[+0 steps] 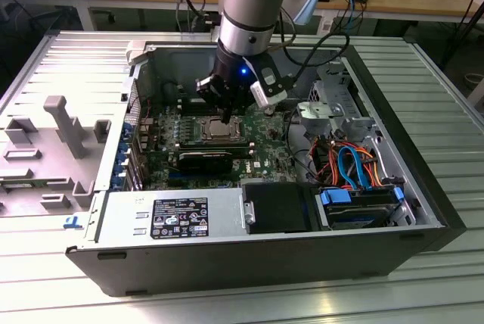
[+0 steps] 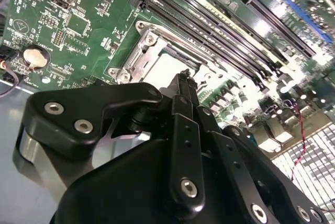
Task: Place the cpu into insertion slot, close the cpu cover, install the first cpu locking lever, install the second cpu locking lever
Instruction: 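Install the second cpu locking lever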
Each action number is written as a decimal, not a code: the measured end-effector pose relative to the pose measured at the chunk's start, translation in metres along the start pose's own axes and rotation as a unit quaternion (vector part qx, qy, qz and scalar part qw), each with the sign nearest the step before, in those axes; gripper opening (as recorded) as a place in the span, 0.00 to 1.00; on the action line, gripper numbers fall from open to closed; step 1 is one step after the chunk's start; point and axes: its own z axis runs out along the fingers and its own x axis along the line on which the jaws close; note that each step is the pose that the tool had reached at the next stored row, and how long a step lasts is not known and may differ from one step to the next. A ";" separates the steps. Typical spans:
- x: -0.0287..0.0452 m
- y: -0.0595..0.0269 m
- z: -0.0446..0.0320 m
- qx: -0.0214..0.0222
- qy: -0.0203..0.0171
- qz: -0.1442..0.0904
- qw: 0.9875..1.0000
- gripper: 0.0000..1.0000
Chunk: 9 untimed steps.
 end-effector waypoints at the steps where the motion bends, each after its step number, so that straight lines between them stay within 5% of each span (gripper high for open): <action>1: 0.0003 0.0003 -0.0024 0.001 0.000 0.000 1.000 0.11; 5: 0.0012 0.0014 -0.0105 0.002 0.000 0.000 1.000 0.11; 9: 0.0012 0.0014 -0.0107 0.002 0.000 0.000 1.000 0.11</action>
